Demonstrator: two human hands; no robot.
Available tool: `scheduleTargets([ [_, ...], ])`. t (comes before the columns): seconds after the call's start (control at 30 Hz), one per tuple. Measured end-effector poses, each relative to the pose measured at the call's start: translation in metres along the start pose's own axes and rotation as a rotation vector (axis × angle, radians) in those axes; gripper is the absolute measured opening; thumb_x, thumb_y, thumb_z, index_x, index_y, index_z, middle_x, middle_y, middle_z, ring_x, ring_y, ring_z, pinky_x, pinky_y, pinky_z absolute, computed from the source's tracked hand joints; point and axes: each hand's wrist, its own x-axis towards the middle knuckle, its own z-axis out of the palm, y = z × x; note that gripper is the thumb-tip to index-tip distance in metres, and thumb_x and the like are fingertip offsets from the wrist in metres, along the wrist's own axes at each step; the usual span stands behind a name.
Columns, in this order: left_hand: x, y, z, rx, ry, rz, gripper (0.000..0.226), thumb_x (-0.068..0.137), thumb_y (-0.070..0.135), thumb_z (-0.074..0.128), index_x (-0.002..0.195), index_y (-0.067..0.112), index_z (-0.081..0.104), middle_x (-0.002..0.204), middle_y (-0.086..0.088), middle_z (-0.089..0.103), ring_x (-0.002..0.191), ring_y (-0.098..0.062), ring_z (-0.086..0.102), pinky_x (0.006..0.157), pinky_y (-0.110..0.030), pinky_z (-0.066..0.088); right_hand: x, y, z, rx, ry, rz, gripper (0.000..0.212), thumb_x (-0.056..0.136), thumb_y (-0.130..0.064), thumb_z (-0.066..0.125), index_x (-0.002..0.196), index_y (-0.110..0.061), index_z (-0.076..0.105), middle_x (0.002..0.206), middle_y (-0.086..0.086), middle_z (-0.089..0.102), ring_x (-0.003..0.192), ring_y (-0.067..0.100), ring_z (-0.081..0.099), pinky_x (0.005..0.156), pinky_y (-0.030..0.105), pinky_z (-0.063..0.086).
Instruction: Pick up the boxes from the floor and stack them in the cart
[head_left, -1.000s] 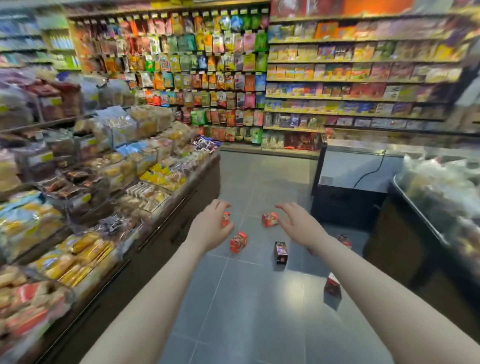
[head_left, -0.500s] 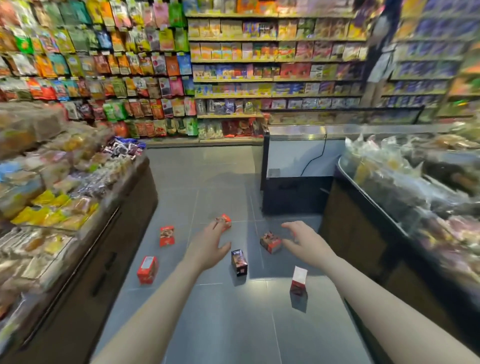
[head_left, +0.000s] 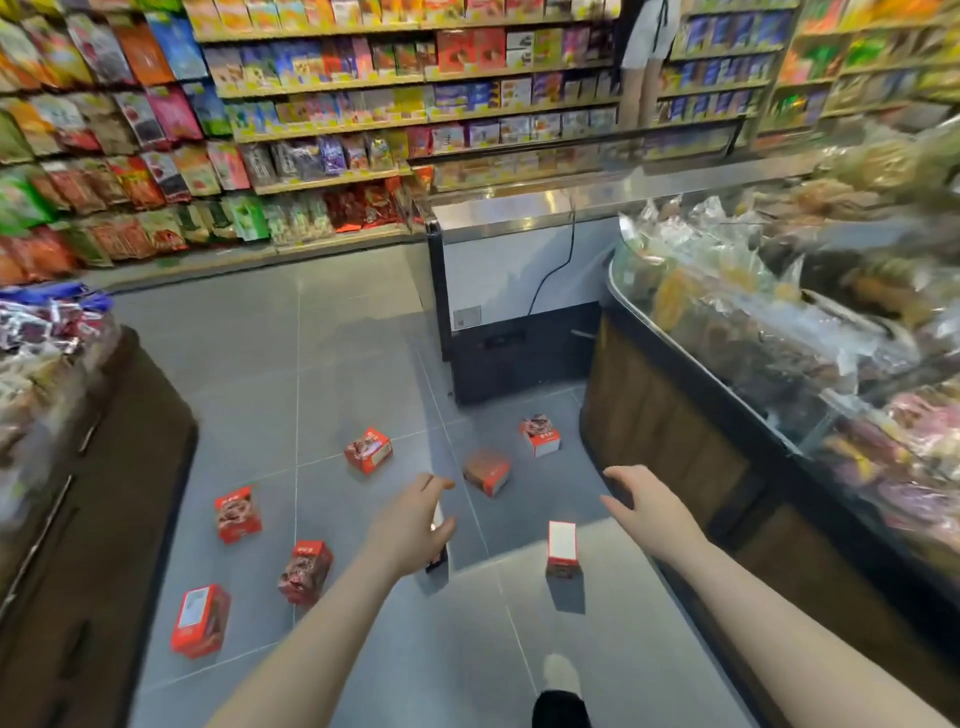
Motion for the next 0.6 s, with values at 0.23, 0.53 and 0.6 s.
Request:
scheduleTargets([
  [0.23, 0.13, -0.014, 0.041, -0.06, -0.077, -0.112, 0.049, 0.085, 0.049, 0.04, 0.126, 0.022, 0.047, 0.122, 0.007, 0.048, 0.103, -0.012, 0.056, 0.085, -0.03, 0.045, 0.141, 0.065, 0.019, 0.05, -0.178, 0.089, 0.048, 0.093, -0.035, 0.055, 0.137, -0.019, 0.043, 0.14, 0.0, 0.046, 0.125, 0.016, 0.048, 0.103, 0.028, 0.039],
  [0.53, 0.257, -0.046, 0.097, -0.081, -0.165, -0.213, 0.04, 0.089, 0.043, 0.041, 0.124, 0.025, 0.049, 0.118, 0.01, 0.05, 0.103, -0.009, 0.054, 0.079, -0.023, 0.041, 0.289, 0.131, 0.066, -0.022, -0.407, 0.228, 0.054, 0.092, -0.042, 0.051, 0.139, -0.019, 0.039, 0.141, 0.002, 0.041, 0.129, 0.02, 0.041, 0.102, 0.032, 0.036],
  [0.6, 0.281, -0.064, 0.129, -0.099, -0.183, -0.198, 0.059, 0.078, 0.054, 0.028, 0.123, 0.023, 0.051, 0.117, 0.008, 0.051, 0.104, -0.012, 0.054, 0.081, -0.026, 0.042, 0.319, 0.147, 0.096, -0.059, -0.452, 0.253, 0.061, 0.091, -0.047, 0.051, 0.142, -0.019, 0.035, 0.143, 0.004, 0.038, 0.13, 0.023, 0.041, 0.1, 0.032, 0.036],
])
